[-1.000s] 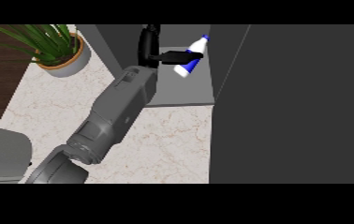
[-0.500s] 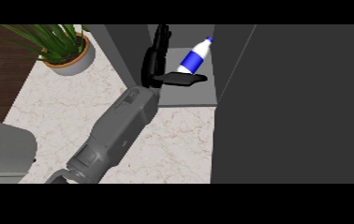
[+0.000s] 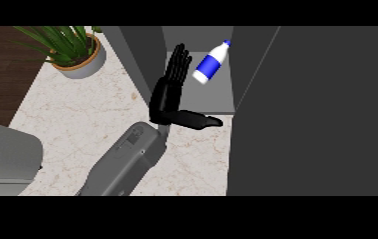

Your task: Pick up the bottled water, place it into the cabinet and close the cabinet

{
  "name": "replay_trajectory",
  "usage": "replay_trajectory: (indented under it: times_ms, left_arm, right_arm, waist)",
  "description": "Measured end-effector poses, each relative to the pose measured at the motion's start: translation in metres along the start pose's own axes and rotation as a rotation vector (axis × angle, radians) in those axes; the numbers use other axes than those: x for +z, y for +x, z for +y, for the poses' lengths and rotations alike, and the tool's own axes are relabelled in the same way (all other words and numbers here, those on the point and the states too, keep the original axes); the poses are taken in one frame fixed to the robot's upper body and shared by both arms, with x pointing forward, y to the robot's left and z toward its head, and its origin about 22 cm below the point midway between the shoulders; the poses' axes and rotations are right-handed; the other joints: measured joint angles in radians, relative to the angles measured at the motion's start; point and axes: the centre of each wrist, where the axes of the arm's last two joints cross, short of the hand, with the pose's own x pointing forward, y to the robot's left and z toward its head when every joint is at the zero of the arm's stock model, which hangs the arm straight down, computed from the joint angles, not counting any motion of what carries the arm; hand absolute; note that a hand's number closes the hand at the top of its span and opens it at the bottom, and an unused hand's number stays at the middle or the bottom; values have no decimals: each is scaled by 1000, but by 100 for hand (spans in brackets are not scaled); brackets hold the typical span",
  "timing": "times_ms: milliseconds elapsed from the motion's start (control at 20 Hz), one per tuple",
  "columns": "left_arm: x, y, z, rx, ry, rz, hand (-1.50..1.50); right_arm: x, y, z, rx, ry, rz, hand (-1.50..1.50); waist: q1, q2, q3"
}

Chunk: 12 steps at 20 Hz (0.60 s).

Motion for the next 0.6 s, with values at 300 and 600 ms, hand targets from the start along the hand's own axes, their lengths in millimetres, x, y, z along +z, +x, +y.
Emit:
replay_trajectory:
  times_ms: [300,600]
  left_arm:
    - [45,9,-3,56,-38,8,150]
    - [77,28,11,69,-44,37,150]
  right_arm:
    - [5,3,-2,28,75,10,-150]
    - [4,9,-5,58,262,58,150]
  waist:
    - [-2,0,0]
    - [1,1,-1]
